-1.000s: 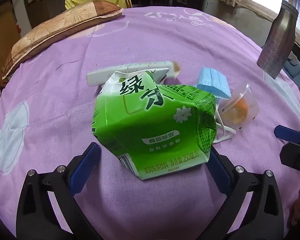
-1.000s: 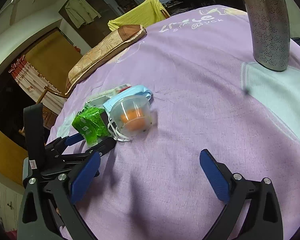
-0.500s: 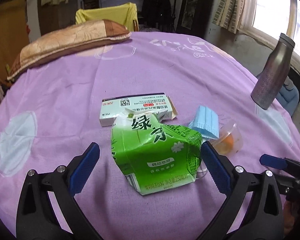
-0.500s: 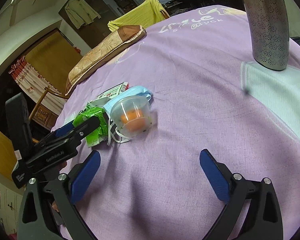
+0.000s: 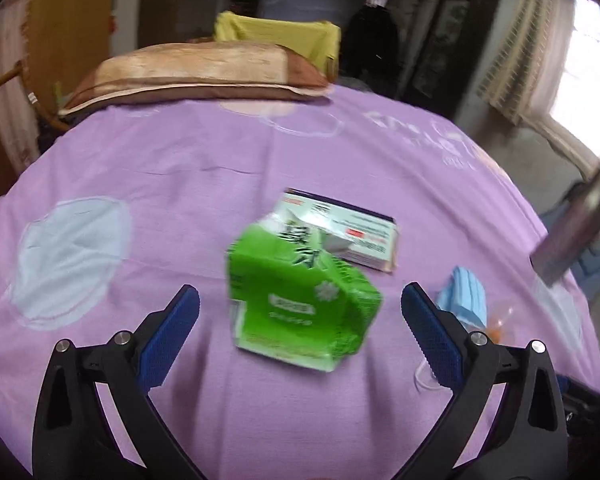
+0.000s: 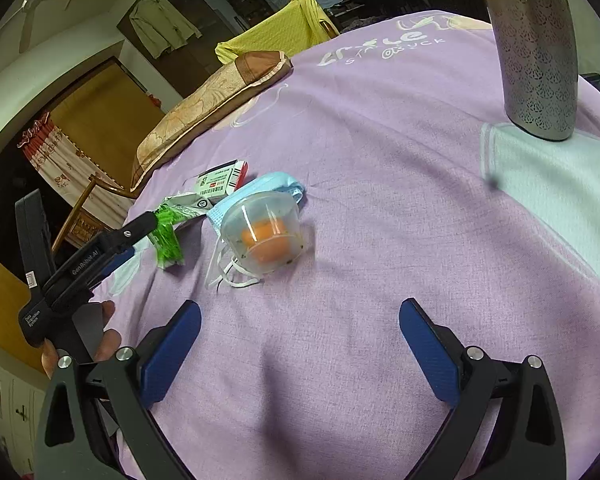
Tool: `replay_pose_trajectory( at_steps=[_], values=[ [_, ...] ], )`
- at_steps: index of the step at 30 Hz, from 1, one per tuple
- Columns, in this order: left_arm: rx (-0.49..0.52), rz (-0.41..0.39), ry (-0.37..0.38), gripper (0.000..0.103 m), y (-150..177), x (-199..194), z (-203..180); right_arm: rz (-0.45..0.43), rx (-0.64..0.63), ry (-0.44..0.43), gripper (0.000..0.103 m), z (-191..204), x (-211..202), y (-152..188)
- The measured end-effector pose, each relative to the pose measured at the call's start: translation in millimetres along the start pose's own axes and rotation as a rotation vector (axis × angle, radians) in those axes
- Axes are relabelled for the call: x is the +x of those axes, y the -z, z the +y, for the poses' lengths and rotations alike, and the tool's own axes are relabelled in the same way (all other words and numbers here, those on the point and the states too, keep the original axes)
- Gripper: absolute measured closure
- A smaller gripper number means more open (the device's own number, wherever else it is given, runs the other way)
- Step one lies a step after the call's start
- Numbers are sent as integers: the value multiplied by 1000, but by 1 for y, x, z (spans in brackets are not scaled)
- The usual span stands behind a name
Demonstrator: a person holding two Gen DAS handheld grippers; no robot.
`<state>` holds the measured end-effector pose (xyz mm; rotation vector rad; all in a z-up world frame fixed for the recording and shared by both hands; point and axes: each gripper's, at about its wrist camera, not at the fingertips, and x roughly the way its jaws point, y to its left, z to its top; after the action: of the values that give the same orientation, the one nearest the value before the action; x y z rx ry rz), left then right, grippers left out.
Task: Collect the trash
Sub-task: 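Move the left tool around the green tea carton and the right tool toward the clear cup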
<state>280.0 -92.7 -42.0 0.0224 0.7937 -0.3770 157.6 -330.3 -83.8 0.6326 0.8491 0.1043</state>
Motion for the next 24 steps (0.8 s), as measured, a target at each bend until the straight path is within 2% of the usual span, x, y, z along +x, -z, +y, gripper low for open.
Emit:
replay_pose_trajectory(
  at_steps=[3, 5, 9, 12, 14, 17, 20, 24],
  values=[
    [122, 33, -61, 5, 4, 14, -22, 0, 0, 0, 5, 0, 0, 0],
    [152, 49, -87, 5, 6, 24, -25, 0, -2, 3, 5, 1, 0, 0],
    [96, 122, -106, 5, 3, 45, -11, 0, -4, 4, 5, 1, 1, 1],
    [-23, 165, -72, 6, 3, 54, 12, -1, -4, 5, 5, 1, 1, 1],
    [-28, 155, -84, 6, 2, 51, 13, -2, -6, 8, 5, 1, 1, 0],
    [45, 181, -152, 6, 4, 57, 2, -4, -7, 11, 5, 2, 1, 2],
    [57, 183, -147, 6, 5, 55, 1, 4, -28, 30, 4, 5, 3, 2],
    [37, 160, -156, 6, 3, 50, 7, 54, -163, 117, 4, 26, 15, -1]
  ],
)
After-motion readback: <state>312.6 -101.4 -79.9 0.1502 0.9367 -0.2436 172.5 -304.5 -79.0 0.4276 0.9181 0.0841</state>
